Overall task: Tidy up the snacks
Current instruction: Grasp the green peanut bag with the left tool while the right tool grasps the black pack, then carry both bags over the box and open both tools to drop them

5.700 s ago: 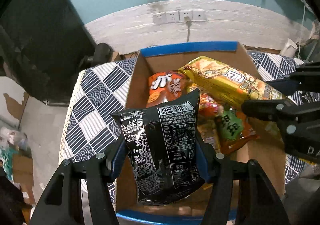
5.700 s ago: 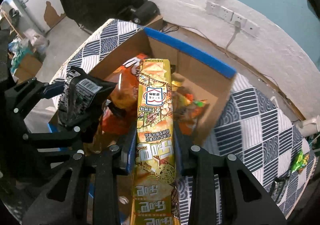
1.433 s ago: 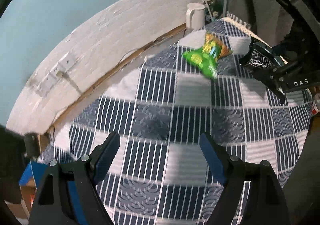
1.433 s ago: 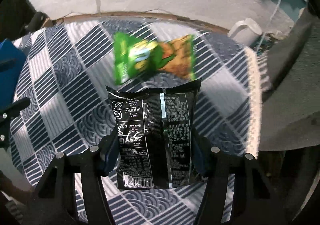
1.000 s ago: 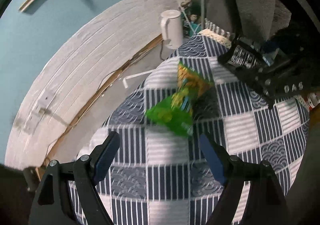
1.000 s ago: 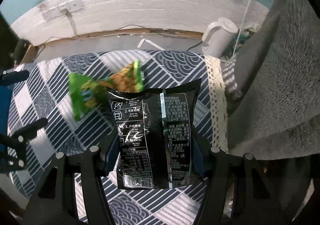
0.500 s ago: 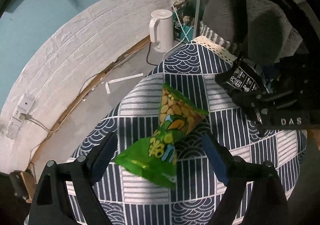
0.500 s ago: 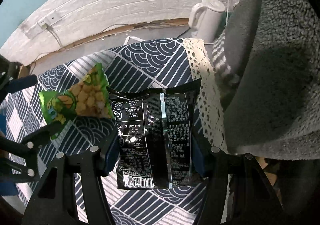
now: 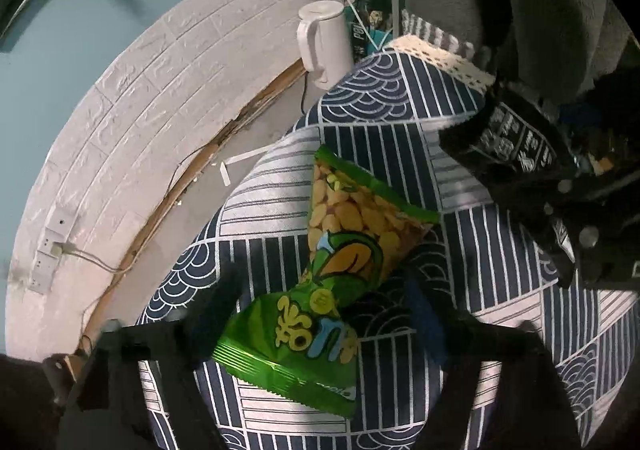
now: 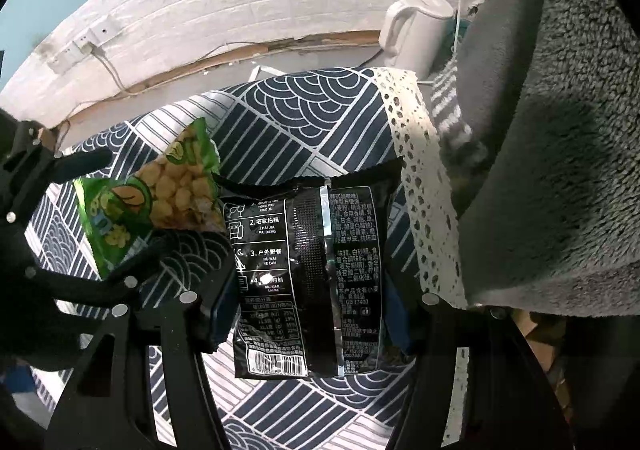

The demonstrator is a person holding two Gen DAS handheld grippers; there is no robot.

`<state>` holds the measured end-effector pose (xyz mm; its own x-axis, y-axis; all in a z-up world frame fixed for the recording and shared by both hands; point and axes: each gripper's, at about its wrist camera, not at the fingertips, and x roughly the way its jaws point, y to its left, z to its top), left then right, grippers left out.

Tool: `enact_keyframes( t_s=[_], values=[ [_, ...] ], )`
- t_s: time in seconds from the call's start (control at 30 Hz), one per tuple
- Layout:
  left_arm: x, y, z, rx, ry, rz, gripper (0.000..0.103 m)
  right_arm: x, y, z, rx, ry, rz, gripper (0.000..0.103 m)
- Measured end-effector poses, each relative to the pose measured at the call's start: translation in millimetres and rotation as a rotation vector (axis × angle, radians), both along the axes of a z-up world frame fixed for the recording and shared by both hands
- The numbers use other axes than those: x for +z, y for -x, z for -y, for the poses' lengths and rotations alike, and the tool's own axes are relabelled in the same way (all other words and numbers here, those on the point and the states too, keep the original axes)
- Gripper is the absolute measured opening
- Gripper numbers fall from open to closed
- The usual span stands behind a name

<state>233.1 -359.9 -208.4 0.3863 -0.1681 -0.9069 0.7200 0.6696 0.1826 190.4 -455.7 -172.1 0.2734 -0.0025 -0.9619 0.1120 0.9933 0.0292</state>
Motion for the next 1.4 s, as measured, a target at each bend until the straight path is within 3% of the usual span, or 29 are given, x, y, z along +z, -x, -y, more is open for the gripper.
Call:
enact_keyframes(
  t_s=[0.03, 0.1, 0.27, 0.77, 1.4],
  values=[
    [-2, 0, -1, -0.004, -0.009, -0.004, 0.059, -1, -1, -2, 0.003, 0.0, -0.001, 0.061],
    [-5, 2, -4, -0.007, -0.015, -0.024, 0.035, -2, -3, -3, 0.01, 0.002, -0.006, 0.061],
    [0, 5, -15, 0.012, 0.019, -0.026, 0.027, -1, -2, -5, 0.017, 0.004, -0.004, 0.061],
    [41, 36, -70, 0.082, 0.034, 0.026, 0.026, 27, 12, -37, 0.108, 0.031, 0.045, 0.061],
    [115, 117, -157, 0.167, 0.072, 0.098, 0.026, 93, 59, -131, 0.282, 0.02, 0.151, 0.061]
  ],
)
